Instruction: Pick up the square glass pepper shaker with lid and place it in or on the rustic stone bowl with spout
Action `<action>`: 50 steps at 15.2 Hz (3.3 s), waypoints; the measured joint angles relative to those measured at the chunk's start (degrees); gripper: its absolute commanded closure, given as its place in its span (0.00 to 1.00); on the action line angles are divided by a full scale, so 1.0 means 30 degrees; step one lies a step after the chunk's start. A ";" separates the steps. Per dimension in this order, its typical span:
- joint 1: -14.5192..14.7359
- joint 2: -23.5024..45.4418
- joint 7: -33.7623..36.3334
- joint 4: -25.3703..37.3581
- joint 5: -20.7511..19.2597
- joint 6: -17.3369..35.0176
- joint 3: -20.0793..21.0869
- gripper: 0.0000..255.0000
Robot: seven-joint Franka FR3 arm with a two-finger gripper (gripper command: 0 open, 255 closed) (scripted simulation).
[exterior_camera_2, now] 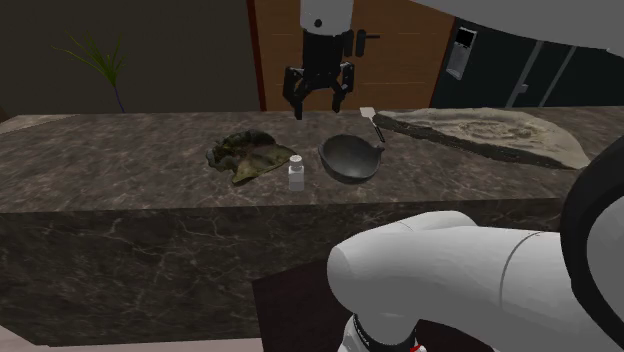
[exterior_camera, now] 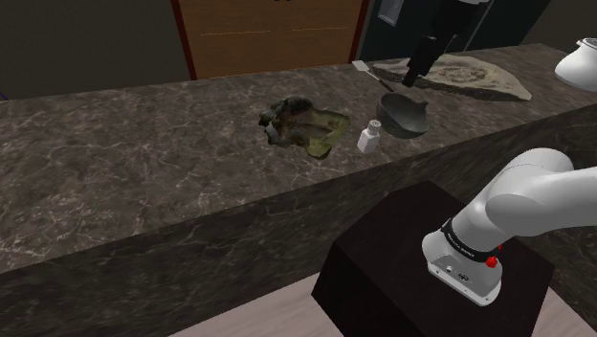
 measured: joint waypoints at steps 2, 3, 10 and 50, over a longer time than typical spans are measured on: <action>-0.0030 -0.0013 0.0199 -0.0291 0.0028 0.0284 0.0140 0.00; -0.0059 0.0043 0.0556 -0.0662 0.0104 0.0720 0.0405 0.00; -0.0438 0.1642 0.3722 -0.3468 0.0568 0.5203 0.2693 0.00; -0.0728 0.2655 0.4813 -0.2802 0.0552 0.5627 0.3411 1.00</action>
